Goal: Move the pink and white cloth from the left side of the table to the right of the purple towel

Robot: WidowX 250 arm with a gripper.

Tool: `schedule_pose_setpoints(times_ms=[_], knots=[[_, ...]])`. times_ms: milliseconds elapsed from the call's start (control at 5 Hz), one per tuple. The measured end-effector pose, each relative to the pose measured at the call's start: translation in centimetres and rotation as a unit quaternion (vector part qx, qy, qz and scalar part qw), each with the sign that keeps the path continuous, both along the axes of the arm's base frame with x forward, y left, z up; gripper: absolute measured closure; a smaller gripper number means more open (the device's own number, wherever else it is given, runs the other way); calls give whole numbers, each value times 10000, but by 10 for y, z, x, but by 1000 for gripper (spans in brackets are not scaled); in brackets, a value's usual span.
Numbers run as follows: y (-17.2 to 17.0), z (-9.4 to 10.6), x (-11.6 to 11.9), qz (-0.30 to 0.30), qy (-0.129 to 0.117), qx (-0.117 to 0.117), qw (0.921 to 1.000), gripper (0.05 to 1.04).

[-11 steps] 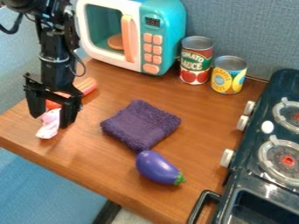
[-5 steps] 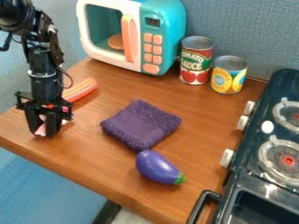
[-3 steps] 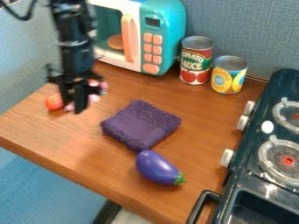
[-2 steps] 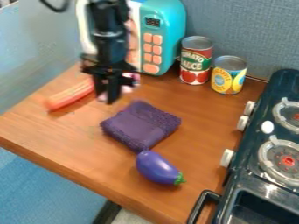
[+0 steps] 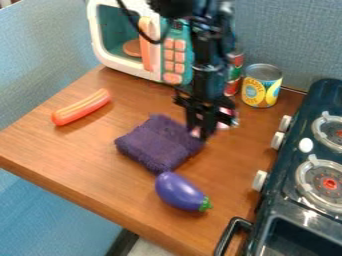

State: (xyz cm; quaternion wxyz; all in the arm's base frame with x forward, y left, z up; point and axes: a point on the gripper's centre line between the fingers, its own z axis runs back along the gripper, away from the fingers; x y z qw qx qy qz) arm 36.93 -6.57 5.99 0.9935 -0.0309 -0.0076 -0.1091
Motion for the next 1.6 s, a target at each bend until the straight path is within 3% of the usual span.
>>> schedule_pose_setpoints(times_ms=[200,600,800,1000,1400,1600], knots=[[-27,-6,-6,-319,73,105,9994,822],[-25,-21,-28,-313,489,347,9977,822],[-24,-27,-35,-375,577,284,9972,822],[-24,-26,-35,-418,600,279,9969,762],[-31,-22,-33,-427,569,64,9974,196],[-27,-18,-26,-308,468,-32,9984,70]])
